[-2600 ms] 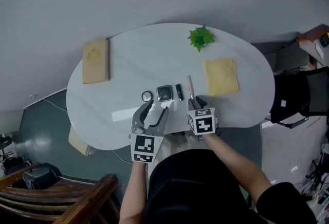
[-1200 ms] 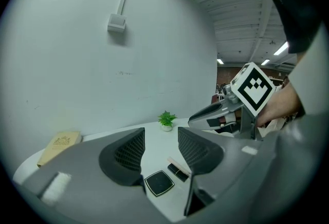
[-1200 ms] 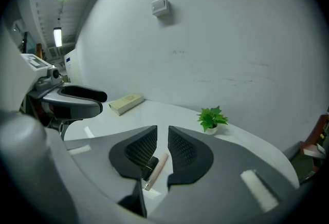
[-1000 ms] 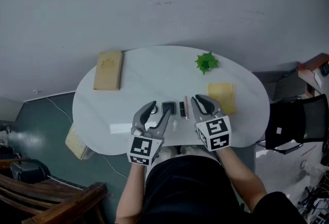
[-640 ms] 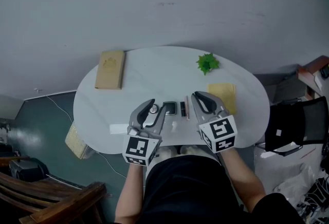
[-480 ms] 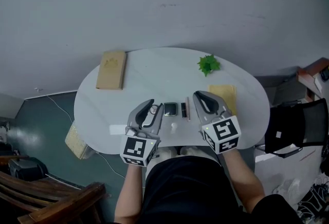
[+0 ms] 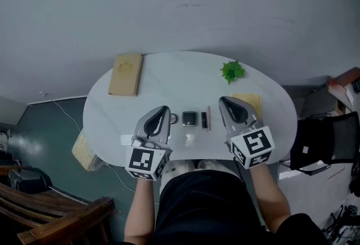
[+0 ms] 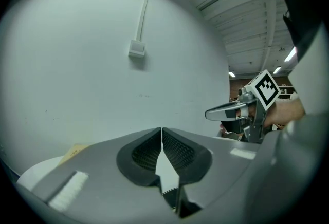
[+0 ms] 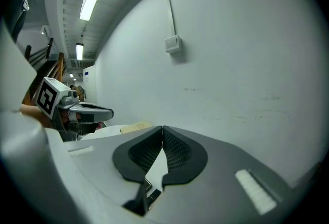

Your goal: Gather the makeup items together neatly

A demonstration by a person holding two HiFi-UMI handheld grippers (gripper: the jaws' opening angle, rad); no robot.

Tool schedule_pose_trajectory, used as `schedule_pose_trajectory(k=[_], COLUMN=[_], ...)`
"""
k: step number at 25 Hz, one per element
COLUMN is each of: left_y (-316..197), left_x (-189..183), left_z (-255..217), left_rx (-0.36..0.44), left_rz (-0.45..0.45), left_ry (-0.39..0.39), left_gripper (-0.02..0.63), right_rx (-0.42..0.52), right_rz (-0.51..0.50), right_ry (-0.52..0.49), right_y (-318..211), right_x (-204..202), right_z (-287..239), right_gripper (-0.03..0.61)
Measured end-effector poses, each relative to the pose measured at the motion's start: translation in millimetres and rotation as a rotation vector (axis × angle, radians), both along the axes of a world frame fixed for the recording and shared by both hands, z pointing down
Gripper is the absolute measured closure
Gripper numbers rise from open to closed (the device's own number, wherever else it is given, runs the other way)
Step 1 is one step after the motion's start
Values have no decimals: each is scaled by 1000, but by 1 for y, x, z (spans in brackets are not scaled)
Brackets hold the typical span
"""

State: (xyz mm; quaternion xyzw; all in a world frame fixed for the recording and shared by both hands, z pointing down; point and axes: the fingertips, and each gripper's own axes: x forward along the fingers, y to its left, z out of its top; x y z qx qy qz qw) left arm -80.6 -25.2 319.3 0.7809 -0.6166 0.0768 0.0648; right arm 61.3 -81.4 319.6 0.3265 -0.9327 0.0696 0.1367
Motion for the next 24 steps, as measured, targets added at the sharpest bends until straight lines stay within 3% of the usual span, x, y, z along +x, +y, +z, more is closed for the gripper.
schedule_pose_trajectory(k=[24], left_y=[3], left_x=[0], left_z=[5], left_rx=[-20], left_rz=[-7], left_ry=[-3], left_gripper=[614], right_rx=[-6], right_rz=[-48], right_ry=[15], right_y=[12], right_x=[-7], right_z=[5], right_gripper=[569])
